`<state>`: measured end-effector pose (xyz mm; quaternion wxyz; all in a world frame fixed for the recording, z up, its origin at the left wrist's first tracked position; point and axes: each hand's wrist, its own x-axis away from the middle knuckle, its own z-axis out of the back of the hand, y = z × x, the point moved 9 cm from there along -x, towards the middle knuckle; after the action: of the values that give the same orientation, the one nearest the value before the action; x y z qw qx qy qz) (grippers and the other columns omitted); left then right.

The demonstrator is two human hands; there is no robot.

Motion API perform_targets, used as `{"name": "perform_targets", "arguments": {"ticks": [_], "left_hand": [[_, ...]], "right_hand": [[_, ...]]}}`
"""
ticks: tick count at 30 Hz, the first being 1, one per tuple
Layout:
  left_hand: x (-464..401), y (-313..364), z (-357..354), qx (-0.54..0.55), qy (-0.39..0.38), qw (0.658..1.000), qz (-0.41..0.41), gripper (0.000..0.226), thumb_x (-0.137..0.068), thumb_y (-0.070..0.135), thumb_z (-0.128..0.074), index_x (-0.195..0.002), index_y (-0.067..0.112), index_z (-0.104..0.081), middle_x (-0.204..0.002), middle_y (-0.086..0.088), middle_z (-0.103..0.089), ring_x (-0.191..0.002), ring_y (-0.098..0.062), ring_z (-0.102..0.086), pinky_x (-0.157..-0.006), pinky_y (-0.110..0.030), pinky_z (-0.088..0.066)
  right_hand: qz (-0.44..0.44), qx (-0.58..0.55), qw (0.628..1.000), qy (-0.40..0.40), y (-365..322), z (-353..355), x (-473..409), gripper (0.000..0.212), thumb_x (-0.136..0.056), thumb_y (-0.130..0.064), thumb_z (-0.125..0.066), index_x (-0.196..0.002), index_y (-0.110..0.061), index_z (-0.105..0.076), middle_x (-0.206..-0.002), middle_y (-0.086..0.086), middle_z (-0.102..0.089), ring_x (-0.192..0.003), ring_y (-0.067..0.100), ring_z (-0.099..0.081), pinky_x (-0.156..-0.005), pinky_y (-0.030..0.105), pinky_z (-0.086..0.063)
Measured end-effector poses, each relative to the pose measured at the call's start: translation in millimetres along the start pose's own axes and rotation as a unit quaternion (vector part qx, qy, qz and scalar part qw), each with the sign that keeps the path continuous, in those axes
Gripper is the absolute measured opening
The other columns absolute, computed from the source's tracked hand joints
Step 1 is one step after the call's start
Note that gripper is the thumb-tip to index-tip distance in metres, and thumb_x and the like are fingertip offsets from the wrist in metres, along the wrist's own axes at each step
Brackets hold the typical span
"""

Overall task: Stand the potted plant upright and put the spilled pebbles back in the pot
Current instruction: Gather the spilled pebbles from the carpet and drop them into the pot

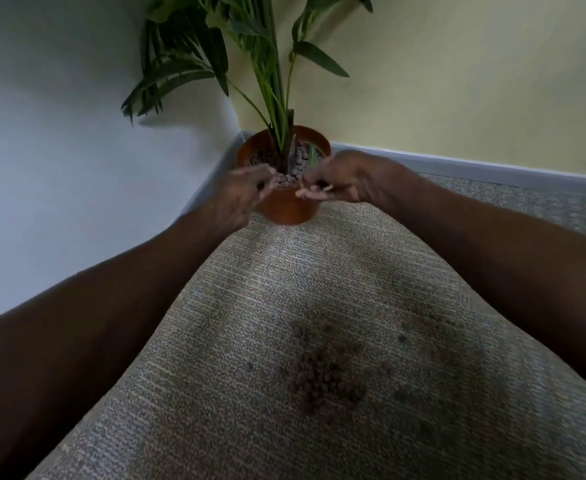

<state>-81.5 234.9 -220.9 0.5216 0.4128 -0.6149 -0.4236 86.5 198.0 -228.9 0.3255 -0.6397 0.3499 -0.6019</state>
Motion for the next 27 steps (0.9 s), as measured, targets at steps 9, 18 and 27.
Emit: {"name": "perform_targets", "arguments": {"ticks": [9,18,27], "left_hand": [[-20,11,-44,0.053,-0.114,0.991,0.046,0.058,-0.099,0.009,-0.041,-0.054,0.019,-0.077,-0.070,-0.001,-0.077,-0.075,-0.015,-0.075,-0.066,-0.034,-0.062],[-6,-7,37,-0.050,0.069,0.996,-0.002,0.012,-0.091,0.004,-0.050,-0.091,0.007,-0.062,-0.073,-0.003,-0.065,-0.062,-0.013,-0.063,-0.051,-0.020,-0.053],[107,-146,72,-0.616,-0.119,0.777,0.053,0.036,-0.088,0.031,-0.065,-0.111,0.004,-0.062,-0.109,-0.015,-0.069,-0.107,-0.029,-0.062,-0.093,-0.034,-0.048]], "right_hand": [[0.162,0.270,0.944,0.097,-64,-11,-54,0.041,-0.083,-0.016,-0.065,-0.123,-0.012,-0.060,-0.122,0.012,-0.065,-0.106,0.023,-0.066,-0.090,0.032,-0.057],[0.173,0.188,0.953,0.164,-36,38,-9,0.007,-0.084,0.003,-0.061,-0.081,-0.001,-0.066,-0.070,0.015,-0.067,-0.058,0.024,-0.066,-0.063,0.040,-0.061],[0.009,0.674,0.738,-0.035,162,42,57,0.036,-0.087,-0.026,-0.056,-0.110,0.001,-0.060,-0.103,0.019,-0.071,-0.091,0.031,-0.070,-0.065,0.022,-0.045]]}}
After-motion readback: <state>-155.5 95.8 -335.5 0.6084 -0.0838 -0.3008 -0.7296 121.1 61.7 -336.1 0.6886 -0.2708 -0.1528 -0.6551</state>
